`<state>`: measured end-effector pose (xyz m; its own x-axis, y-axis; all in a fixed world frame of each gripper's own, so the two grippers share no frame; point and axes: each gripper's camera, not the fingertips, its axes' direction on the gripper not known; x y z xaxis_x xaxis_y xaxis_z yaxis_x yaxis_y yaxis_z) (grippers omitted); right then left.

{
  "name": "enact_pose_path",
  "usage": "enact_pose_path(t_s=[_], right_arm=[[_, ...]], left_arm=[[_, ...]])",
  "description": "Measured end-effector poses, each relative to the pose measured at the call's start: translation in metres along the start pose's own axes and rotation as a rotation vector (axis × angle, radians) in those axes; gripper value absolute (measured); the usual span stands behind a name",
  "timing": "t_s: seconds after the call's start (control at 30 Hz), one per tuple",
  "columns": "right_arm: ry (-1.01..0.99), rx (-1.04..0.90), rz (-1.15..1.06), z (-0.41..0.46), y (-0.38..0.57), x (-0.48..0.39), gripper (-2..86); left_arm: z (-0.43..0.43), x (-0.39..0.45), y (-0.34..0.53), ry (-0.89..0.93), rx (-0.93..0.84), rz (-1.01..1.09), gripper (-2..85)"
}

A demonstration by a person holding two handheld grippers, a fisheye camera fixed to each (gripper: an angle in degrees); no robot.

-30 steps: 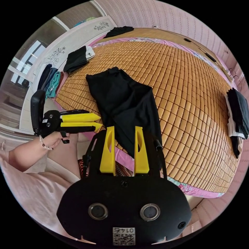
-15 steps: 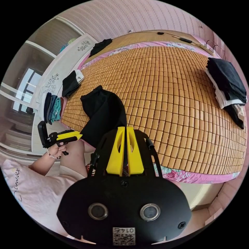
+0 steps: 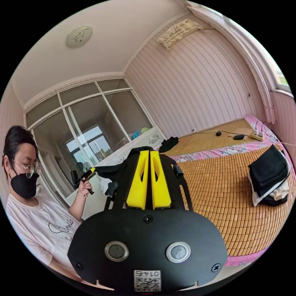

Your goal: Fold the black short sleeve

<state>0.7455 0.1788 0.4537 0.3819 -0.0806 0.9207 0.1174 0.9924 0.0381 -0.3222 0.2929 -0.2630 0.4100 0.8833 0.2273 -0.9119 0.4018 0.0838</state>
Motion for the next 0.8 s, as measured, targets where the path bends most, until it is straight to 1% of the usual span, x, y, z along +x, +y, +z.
enact_pose_path(t_s=[0.03, 0.1, 0.23, 0.3, 0.4, 0.47, 0.5, 0.57, 0.63, 0.67, 0.7, 0.73, 0.8], right_arm=[[-0.028, 0.049, -0.050, -0.020, -0.008, -0.020, 0.0], [-0.052, 0.101, -0.122, -0.052, -0.017, -0.050, -0.1], [-0.065, 0.136, -0.272, -0.112, -0.027, -0.114, -0.6], [-0.077, 0.157, -0.287, -0.130, -0.032, -0.133, -0.7], [-0.094, 0.165, -0.280, -0.137, -0.045, -0.141, -0.8], [-0.097, 0.128, -0.238, -0.124, -0.054, -0.128, -0.8], [-0.056, 0.074, -0.199, -0.106, -0.058, -0.114, -0.8], [0.061, -0.034, -0.134, -0.068, -0.062, -0.085, -0.8], [0.253, -0.199, -0.050, -0.004, -0.061, -0.035, -0.7], [0.297, -0.241, -0.025, 0.013, -0.061, -0.020, -0.7], [0.367, -0.307, 0.032, 0.046, -0.061, 0.008, -0.7], [0.405, -0.366, 0.085, 0.074, -0.065, 0.032, -0.6], [0.435, -0.371, 0.135, 0.098, -0.086, 0.048, -0.5]], left_arm=[[-0.021, 0.009, -0.006, 0.030, 0.046, 0.027, -1.0], [-0.053, 0.026, -0.008, 0.035, 0.116, 0.088, -1.0], [-0.118, 0.047, -0.004, 0.057, 0.260, 0.165, -1.0], [-0.133, 0.052, -0.009, 0.082, 0.285, 0.197, -1.0], [-0.131, 0.043, -0.021, 0.112, 0.267, 0.206, -1.0], [-0.111, 0.022, -0.026, 0.099, 0.220, 0.158, -1.0], [-0.090, 0.004, -0.028, 0.083, 0.170, 0.108, -1.0], [-0.048, -0.026, -0.027, 0.045, 0.066, 0.047, -1.0], [0.023, -0.068, -0.019, -0.015, -0.114, -0.021, -1.0], [0.042, -0.079, -0.017, -0.023, -0.163, -0.050, -1.0], [0.075, -0.102, -0.012, -0.008, -0.220, -0.137, -1.0], [0.104, -0.119, -0.012, -0.008, -0.252, -0.187, -1.0], [0.135, -0.132, -0.023, -0.065, -0.264, -0.191, -1.0]])
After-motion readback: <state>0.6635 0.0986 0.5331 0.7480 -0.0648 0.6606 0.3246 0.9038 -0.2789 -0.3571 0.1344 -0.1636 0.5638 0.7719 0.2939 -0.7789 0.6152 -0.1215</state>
